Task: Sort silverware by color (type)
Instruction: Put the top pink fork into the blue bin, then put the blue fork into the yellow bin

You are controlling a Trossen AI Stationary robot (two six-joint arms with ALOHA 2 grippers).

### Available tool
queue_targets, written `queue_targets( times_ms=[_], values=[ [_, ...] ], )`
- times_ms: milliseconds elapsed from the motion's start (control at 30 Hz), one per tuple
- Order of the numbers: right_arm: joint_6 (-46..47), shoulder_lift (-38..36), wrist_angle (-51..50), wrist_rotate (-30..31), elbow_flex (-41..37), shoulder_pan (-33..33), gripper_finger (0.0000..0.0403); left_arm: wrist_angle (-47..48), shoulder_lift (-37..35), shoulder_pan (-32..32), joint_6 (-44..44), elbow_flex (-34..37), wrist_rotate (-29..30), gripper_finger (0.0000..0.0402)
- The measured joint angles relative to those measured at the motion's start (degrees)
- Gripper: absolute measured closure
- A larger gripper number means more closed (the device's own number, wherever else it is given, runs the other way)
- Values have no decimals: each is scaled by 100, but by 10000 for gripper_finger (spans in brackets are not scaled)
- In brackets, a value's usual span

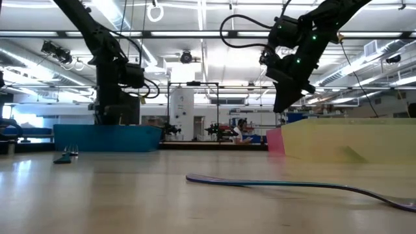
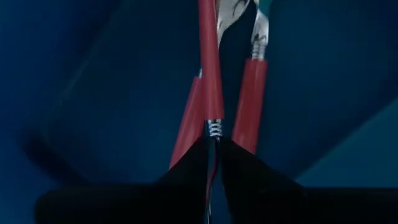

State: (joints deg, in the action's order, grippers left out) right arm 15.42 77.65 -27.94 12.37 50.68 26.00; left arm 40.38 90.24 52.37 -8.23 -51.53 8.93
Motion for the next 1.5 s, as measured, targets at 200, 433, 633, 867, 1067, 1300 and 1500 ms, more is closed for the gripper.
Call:
queue_targets(
  times_ms=[200, 433, 633, 867, 1067, 1300, 1500],
  values=[
    [-128, 0, 279, 1, 0, 0, 303, -35, 0, -155, 1, -12, 0, 320],
    [-207, 0, 282, -2, 0, 0, 303, 728, 0, -476, 218, -622, -4, 303],
    [49, 0, 257, -514, 0, -111, 303, 1265, 0, -974, 334, -1282, -15, 303],
    [306, 0, 182, -1064, 0, -895, 303, 1765, 0, -1972, 656, -1336, -17, 303],
    [308, 0, 552, -1246, 0, -1764, 303, 2183, 0, -3011, 744, -1336, -24, 303],
    [-133, 0, 1051, -1191, 0, -2502, 303, 2310, 0, -4146, 1096, -1336, -21, 303],
    [-292, 341, 2187, -1232, 2, -2954, 303, 2289, 0, -5089, 1336, -1332, -19, 303]
  ],
)
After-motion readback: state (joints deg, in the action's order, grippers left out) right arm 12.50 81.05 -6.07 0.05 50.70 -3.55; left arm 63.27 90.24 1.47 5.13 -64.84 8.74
